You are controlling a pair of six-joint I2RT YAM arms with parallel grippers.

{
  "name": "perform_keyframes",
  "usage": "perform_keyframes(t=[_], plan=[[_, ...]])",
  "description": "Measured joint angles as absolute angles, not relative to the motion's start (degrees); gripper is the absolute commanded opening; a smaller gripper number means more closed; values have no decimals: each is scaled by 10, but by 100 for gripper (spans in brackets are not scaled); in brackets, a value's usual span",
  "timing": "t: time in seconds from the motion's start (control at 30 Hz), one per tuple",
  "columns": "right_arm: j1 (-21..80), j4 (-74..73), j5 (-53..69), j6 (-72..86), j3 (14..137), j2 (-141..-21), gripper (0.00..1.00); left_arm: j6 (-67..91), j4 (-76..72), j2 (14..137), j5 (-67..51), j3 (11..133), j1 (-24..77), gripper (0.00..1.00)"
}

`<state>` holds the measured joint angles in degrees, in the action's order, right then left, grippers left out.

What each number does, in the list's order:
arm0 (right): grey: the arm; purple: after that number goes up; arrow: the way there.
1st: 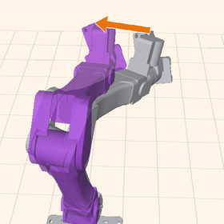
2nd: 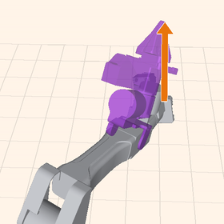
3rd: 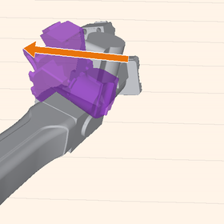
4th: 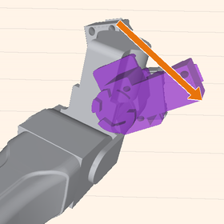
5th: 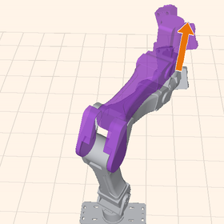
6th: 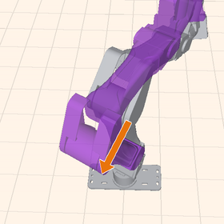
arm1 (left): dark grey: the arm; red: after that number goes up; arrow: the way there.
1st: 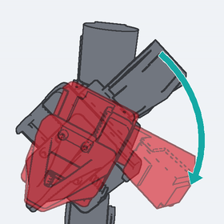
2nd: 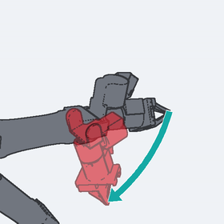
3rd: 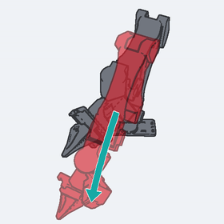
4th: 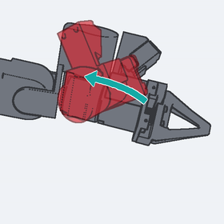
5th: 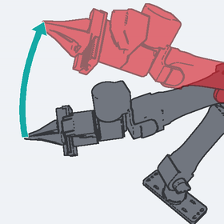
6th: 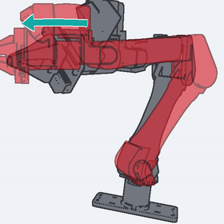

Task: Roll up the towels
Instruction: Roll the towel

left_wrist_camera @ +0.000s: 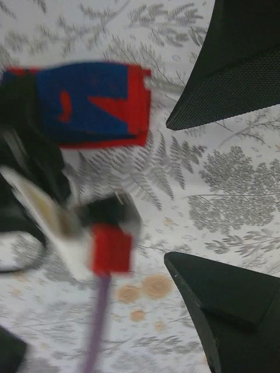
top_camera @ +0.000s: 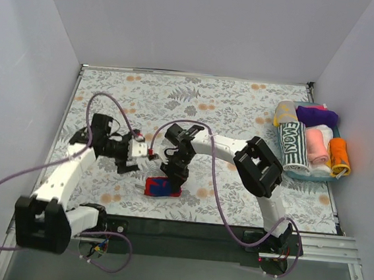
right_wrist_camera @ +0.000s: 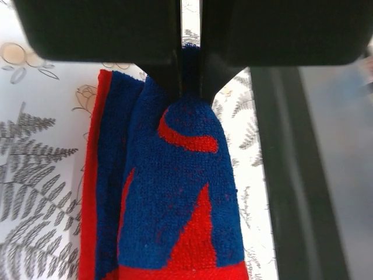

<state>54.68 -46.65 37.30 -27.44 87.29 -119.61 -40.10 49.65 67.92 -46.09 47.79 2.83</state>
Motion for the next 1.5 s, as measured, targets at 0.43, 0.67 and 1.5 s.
perform_keyframes(t=[0.43,0.67,1.5], plan=[[476,-606,551,-266,968,-1329,1,-309,387,603,-323,359,342,76],[464,-625,564,-267,970,-1339,1,-271,335,673,-270,354,405,47],[313,-394,321,-241,743,-856,56,-271,538,1024,-454,602,277,7]])
